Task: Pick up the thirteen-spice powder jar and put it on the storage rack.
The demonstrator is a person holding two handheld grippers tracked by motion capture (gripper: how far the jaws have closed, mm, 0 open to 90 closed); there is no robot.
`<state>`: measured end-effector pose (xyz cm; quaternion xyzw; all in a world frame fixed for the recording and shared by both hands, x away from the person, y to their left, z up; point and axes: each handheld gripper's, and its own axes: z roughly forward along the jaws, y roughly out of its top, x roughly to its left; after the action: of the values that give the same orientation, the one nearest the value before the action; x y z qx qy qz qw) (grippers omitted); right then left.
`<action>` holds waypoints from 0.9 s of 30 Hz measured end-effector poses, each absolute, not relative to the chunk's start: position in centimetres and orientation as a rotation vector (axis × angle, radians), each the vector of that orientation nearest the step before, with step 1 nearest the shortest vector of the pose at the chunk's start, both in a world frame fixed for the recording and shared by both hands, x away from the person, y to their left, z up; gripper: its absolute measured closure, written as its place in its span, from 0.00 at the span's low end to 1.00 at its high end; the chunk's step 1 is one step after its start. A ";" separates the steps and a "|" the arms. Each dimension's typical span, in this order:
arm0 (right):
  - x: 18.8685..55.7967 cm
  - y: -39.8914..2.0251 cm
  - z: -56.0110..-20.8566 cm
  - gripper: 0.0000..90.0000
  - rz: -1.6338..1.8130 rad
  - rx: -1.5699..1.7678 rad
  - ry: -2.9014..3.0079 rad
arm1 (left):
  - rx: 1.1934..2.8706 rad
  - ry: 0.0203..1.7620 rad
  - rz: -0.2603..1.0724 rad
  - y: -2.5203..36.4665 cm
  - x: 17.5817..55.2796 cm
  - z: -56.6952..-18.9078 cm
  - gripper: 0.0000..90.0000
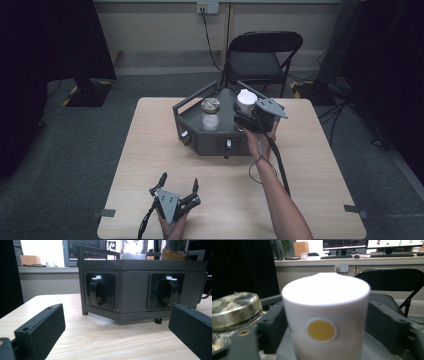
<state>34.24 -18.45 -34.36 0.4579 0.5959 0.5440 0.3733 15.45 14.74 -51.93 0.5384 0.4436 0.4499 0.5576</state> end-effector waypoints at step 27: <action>31.6 -19.7 -35.6 0.00 1.445 1.161 1.492 | 1.270 1.047 1.062 14.7 15.5 -51.9 0.00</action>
<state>31.55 -19.70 -35.62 0.4528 0.5820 0.5637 0.3721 15.45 14.73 -51.93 0.5384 0.4436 0.4500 0.5575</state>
